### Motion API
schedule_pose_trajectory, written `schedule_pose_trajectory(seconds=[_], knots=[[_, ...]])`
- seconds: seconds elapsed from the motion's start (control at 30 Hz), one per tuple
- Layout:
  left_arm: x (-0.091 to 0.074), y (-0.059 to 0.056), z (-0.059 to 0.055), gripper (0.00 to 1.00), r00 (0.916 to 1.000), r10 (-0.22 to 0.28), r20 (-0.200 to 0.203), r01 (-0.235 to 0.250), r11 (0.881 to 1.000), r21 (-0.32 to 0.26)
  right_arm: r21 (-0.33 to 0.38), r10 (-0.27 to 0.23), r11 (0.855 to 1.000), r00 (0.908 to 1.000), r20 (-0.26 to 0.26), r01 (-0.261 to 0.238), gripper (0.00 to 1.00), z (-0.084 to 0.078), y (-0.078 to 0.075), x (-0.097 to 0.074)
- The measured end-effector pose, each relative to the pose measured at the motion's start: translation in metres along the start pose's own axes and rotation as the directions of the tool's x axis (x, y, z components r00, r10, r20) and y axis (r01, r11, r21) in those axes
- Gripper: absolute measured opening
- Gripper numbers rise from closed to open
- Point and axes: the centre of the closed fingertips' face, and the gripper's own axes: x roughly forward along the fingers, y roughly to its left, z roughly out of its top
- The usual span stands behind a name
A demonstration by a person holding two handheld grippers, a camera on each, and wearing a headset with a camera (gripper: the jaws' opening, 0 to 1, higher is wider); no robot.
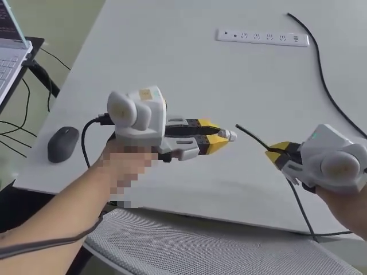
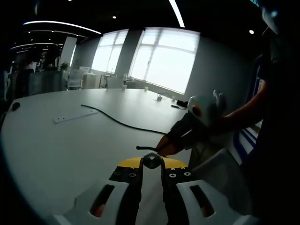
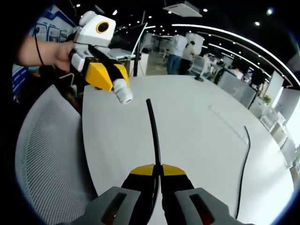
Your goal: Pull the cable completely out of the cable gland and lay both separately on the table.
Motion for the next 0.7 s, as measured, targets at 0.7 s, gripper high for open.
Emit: schedule_pose_trajectory(seconds=[0.7], knots=[[-0.014, 0.009, -0.019, 0.15, 0.9998, -0.019, -0.009, 0.019, 1.0, -0.014, 0.029, -0.02, 0.999, 0.9998, 0.0, 0.02, 0.0, 0.034, -0.014, 0.016]])
